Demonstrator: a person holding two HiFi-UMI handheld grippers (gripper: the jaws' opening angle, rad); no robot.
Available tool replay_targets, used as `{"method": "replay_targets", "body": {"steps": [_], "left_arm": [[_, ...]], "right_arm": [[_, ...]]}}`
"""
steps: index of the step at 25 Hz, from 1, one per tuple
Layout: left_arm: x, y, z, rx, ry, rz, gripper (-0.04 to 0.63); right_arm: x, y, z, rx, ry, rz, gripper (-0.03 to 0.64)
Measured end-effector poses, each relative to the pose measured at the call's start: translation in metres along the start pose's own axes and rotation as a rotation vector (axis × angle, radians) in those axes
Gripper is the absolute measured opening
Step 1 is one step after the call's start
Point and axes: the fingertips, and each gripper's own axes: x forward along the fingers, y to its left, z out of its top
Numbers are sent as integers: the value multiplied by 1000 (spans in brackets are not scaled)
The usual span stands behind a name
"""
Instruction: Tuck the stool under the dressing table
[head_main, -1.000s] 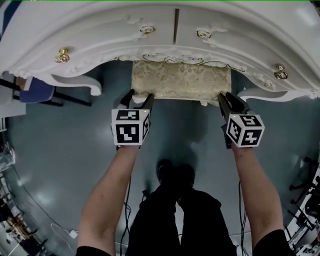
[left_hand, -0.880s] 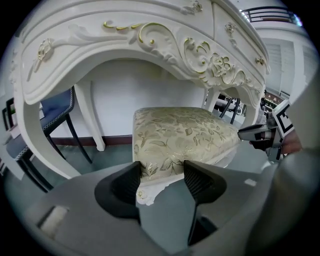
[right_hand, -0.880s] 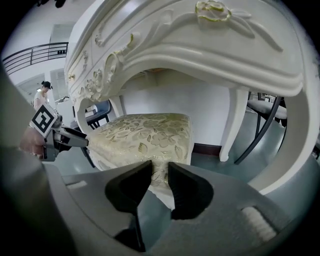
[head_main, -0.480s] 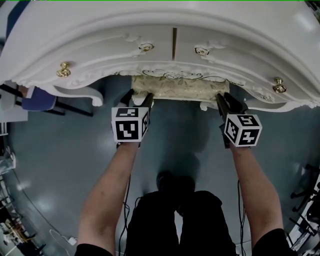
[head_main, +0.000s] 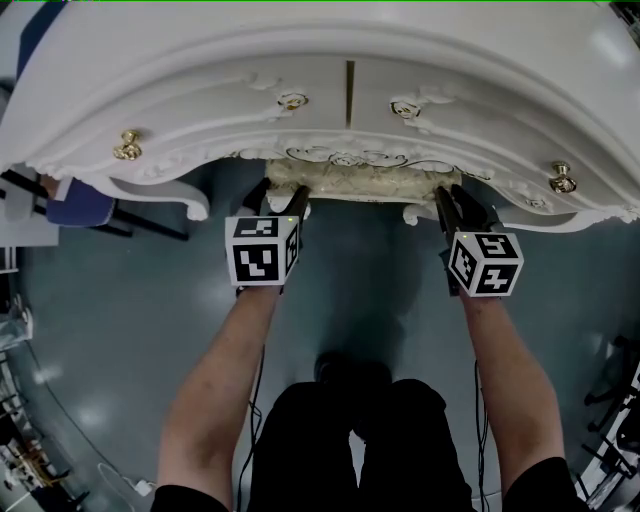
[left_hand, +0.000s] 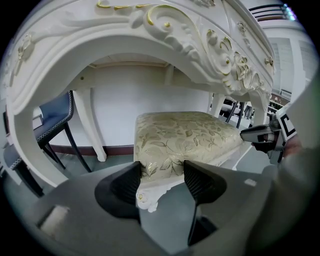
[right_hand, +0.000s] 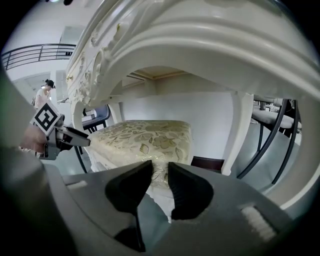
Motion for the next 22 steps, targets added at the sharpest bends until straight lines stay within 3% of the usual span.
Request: {"method": "replay_targets", "body": {"steps": [9, 15, 16, 18, 22], "left_arm": [[9, 10, 7, 7, -1, 5, 296], [3, 10, 10, -61, 58, -17, 279], [1, 10, 8, -70, 71, -23, 260], [-1, 8, 3, -73, 95, -26, 255], [2, 7, -4, -51, 114, -14, 251]], "right_arm": [[8, 4, 3, -9, -15, -15, 107], [3, -1, 9, 68, 16, -59, 107], [-1, -1, 8, 73, 28, -63, 97], [-8, 1, 2, 63, 61, -64, 8], [0, 6, -10, 78, 103, -39, 8]]}}
